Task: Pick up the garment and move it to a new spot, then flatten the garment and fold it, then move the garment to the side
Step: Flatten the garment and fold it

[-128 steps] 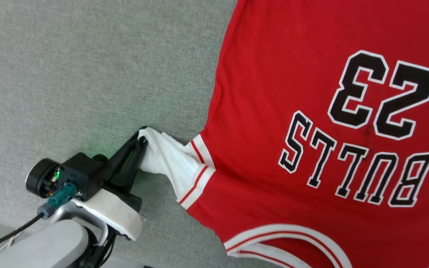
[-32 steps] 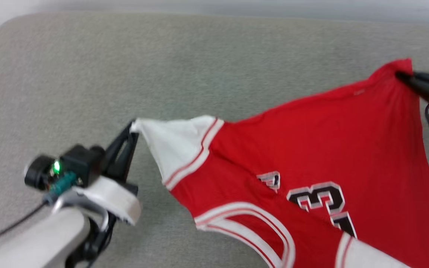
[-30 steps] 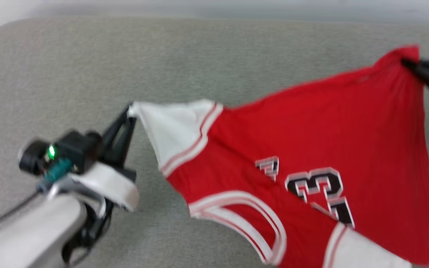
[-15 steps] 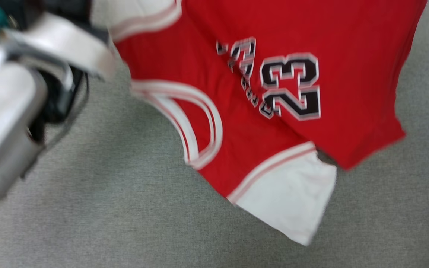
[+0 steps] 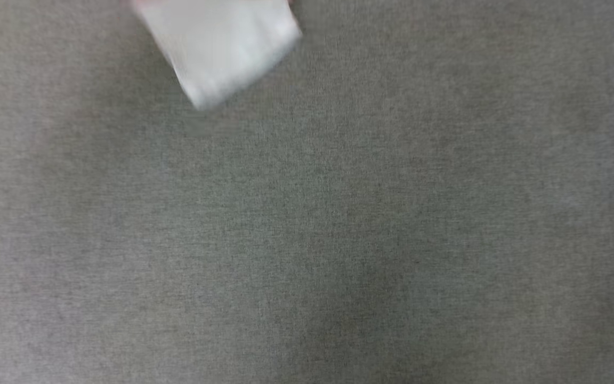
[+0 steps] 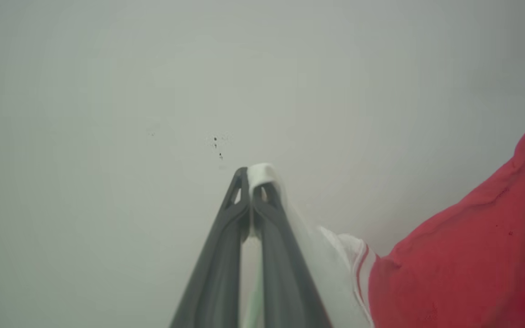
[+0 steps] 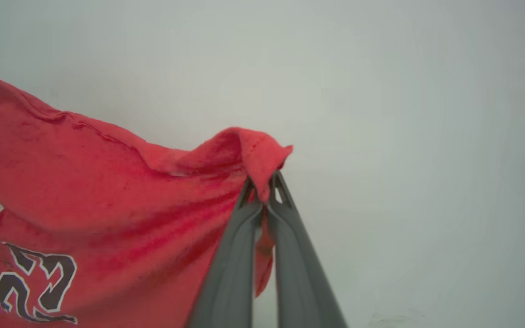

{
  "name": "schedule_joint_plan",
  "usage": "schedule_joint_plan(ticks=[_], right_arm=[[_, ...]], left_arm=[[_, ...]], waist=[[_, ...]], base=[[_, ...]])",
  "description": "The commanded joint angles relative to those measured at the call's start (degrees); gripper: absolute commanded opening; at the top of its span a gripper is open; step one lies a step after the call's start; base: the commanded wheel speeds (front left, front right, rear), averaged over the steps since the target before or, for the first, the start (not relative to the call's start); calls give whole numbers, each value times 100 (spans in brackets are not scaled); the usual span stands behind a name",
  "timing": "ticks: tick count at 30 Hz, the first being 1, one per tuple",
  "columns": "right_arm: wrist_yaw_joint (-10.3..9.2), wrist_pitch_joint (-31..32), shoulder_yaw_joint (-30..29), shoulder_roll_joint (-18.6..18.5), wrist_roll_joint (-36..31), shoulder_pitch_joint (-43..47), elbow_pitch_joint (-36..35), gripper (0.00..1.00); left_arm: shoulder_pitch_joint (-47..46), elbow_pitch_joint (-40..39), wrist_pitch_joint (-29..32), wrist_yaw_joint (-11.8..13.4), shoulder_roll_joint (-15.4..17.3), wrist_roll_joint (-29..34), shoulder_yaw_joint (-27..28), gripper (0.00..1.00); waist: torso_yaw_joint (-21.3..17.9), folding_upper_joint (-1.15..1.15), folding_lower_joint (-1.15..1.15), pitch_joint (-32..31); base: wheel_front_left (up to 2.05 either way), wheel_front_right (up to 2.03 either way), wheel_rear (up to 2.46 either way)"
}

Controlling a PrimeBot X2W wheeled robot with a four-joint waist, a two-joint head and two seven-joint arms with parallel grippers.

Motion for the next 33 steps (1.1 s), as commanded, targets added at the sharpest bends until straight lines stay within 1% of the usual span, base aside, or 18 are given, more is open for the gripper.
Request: schedule_joint_plan(ticks=[1, 7, 10, 13, 19, 23, 27, 31, 33], right_arm=[[-6, -65, 9, 72, -56, -198, 77, 0], [-6, -377, 83, 217, -258, -1166, 643, 0], [-6, -538, 162, 294, -311, -1412, 973, 0], [-6, -609, 296, 374, -264, -1456, 1329, 0], [-6, -852, 739, 599, -17, -949, 1851, 0], [-6, -1077, 1083, 751, 228, -470, 2078, 0], [-6, -1272, 1428, 857, 481, 112, 2180, 0], [-6, -1440, 1675, 839, 857, 803, 2145, 0], [-6, -1466, 1850, 795, 1016, 1205, 2082, 0]], left_arm=[[-228, 115, -1, -57, -25, 70, 23, 0], [-1358, 904, -86, -362, -332, 254, 37, 0], [-1657, 1224, -186, -467, -455, 304, 26, 0], [-1673, 1497, -297, -547, -555, 273, -10, 0], [-1039, 1904, -532, -689, -638, 156, -153, 0], [-330, 2028, -711, -746, -623, 33, -236, 0], [511, 1987, -871, -729, -559, -140, -222, 0], [1571, 1795, -951, -689, -485, -241, -270, 0], [2113, 1673, -967, -582, -369, -269, -252, 0]], waist=[[2, 0, -1, 174], [41, 0, -1, 504], [77, 0, -1, 622], [104, 0, -1, 700], [101, 0, -1, 747], [82, 0, -1, 688], [74, 0, -1, 535], [129, 0, -1, 287], [144, 0, -1, 122]], base=[[0, 0, 0], [0, 0, 0], [0, 0, 0], [0, 0, 0], [0, 0, 0], [0, 0, 0], [0, 0, 0], [0, 0, 0], [0, 0, 0]])
